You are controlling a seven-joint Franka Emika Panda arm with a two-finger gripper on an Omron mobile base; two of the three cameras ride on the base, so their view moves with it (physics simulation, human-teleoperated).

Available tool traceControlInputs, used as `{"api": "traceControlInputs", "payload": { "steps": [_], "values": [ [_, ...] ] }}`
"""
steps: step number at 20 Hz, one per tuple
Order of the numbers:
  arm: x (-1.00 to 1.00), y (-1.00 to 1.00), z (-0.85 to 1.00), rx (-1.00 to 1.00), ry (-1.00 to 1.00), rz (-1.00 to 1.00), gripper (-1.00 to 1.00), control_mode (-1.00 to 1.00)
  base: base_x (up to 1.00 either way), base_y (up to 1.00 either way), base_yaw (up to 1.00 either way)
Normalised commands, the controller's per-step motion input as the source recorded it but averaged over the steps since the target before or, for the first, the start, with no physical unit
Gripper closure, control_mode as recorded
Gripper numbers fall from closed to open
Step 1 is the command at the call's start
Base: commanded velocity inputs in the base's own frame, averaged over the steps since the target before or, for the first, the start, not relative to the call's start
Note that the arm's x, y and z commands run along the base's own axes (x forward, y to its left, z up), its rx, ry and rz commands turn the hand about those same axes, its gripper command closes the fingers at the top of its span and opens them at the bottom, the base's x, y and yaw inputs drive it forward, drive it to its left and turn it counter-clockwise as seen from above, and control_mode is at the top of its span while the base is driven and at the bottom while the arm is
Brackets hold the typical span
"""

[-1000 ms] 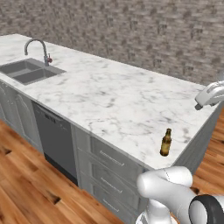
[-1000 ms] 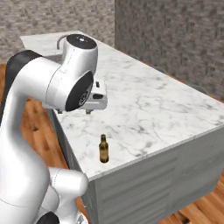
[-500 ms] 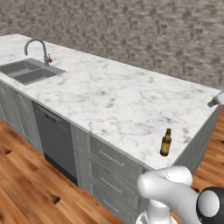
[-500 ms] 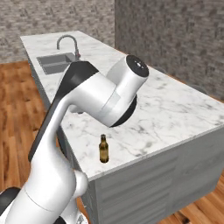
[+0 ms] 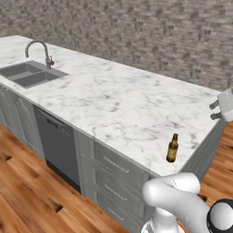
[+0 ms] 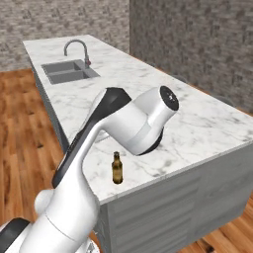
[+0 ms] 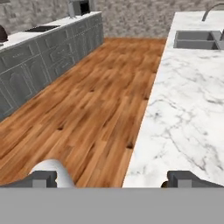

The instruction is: Pick the milk, beer from the counter and place them in the open cabinet.

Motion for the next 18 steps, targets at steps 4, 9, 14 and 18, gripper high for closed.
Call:
{"api": "traceControlInputs", "payload": {
  "steps": [4,9,14,18],
  "values": [
    [0.01,-0.13,-0.19,0.0,-0.13,0.19,-1.0,-1.0,0.0,0.0,0.0],
    [0.0,-0.01,-0.14,0.0,-0.01,0.14,-1.0,-1.0,0.0,0.0,0.0],
    [0.0,0.0,-0.18,-0.01,0.0,0.11,-1.0,-1.0,0.0,0.0,0.0],
    [0.0,0.0,-0.35,0.0,0.0,0.1,-1.0,-1.0,0.0,0.0,0.0]
  ]
}}
